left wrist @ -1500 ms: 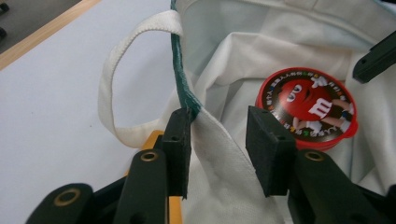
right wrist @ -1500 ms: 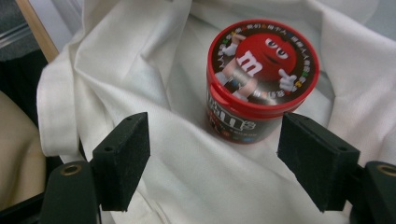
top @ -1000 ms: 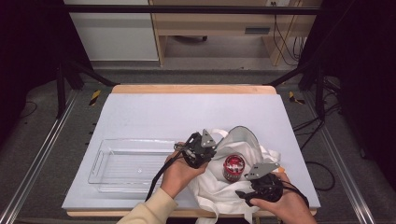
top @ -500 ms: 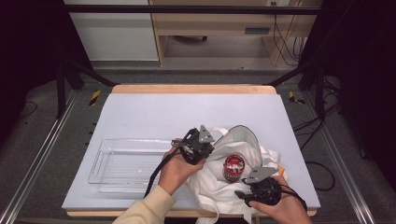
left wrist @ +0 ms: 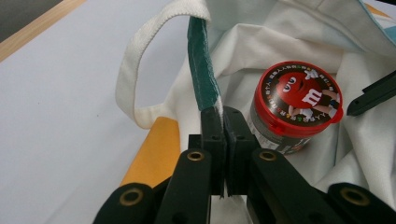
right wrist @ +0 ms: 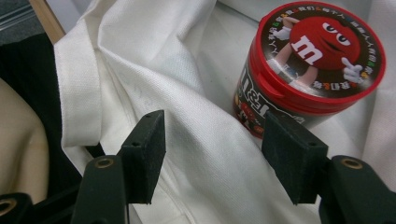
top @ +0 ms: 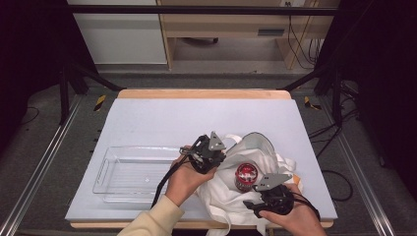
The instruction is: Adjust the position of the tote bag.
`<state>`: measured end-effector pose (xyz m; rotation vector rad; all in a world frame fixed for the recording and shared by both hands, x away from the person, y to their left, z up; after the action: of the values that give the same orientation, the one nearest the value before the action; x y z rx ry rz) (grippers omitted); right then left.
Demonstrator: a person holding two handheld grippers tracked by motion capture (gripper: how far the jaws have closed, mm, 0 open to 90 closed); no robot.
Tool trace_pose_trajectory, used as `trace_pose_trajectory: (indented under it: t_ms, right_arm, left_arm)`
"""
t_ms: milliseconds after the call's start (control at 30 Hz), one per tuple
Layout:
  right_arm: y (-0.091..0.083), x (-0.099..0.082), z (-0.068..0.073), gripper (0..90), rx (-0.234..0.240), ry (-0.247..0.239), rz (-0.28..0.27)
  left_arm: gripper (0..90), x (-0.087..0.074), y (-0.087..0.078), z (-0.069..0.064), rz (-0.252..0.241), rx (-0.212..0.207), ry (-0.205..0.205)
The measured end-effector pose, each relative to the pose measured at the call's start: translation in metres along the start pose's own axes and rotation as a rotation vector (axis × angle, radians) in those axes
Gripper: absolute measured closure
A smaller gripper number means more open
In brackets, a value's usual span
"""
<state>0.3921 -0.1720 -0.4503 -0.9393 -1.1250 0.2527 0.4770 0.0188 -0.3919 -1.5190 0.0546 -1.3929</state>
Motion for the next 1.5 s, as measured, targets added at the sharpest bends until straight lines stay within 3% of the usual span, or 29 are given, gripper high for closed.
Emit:
trace_pose_trajectory:
  t_ms: [233,667,1100,1500]
  right_arm:
    - [0.011,-0.003,0.007,49.4,-0.004,-0.015,0.033]
    - [0.006,-0.013,0.004,77.2,-0.026,-0.031,-0.014]
    - [0.001,-0.018,0.006,83.8,-0.003,-0.055,-0.029]
    - [-0.008,-0.020,0.009,85.4,0.013,-0.064,-0.050]
  left_arm:
    - [88.4,0.001,0.000,0.000,0.010,-0.003,0.000]
    - [88.5,0.006,0.012,0.020,0.043,0.003,-0.041]
    - [88.6,0.010,0.024,0.037,0.064,0.049,-0.049]
    - [88.7,0.012,0.025,0.053,0.059,0.081,-0.086]
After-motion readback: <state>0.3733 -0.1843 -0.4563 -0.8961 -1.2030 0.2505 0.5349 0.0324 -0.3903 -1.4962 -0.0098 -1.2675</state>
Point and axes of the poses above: each handheld gripper's, and its own axes: y roughly forward along the jaws, x roughly out of its top, z roughly to its left, the point moved 3 cm from there along y, roughly forward along the jaws, and after that the axes turned 9 degrees about x, right-handed, at the moved point
